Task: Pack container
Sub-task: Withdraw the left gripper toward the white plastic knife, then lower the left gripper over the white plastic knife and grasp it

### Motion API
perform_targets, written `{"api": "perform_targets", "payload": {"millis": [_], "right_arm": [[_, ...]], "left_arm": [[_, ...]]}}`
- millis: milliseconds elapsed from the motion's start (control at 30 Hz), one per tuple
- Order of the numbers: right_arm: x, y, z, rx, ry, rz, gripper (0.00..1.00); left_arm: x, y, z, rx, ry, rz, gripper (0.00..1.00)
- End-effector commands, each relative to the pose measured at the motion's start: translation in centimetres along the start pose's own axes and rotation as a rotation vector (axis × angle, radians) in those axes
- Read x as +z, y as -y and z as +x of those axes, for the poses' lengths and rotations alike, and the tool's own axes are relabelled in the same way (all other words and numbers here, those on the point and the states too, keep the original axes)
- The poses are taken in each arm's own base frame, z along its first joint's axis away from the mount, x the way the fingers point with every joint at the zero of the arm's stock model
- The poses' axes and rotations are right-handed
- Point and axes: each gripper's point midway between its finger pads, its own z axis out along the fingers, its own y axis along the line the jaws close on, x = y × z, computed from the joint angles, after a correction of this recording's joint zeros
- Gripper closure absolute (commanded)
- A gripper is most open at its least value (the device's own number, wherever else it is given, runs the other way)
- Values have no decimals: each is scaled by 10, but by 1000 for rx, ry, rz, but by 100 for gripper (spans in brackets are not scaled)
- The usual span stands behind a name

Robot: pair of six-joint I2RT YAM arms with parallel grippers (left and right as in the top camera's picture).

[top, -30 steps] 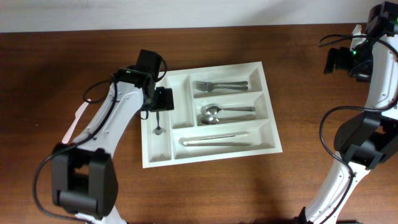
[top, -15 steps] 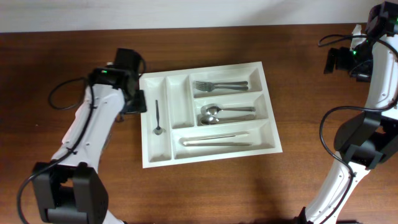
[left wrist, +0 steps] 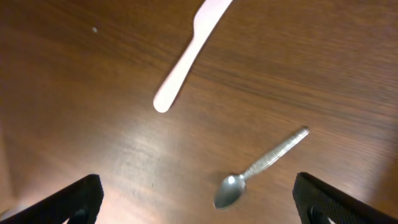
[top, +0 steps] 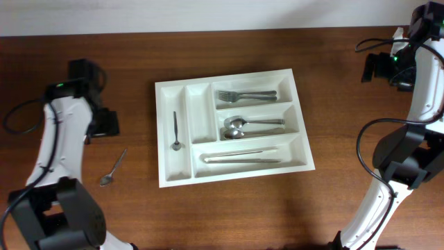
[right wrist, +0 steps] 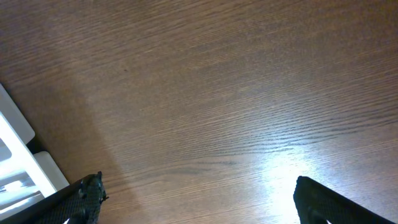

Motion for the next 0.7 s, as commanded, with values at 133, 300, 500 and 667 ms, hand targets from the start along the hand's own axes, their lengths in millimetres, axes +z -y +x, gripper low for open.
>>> {"api": "perform_targets", "payload": {"millis": [133,300,500,667], "right_arm": [[-1,-3,1,4,0,-7,1],[-1,-3,1,4,0,-7,1],[-1,-3,1,4,0,-7,1],[-1,-3,1,4,0,-7,1]], "left_arm": [[24,1,3,85,52,231,8],[38,-3,-6,63,109,251,8],[68,4,-13,78,103,252,7],[101,18,1,111,3,276,7]]}}
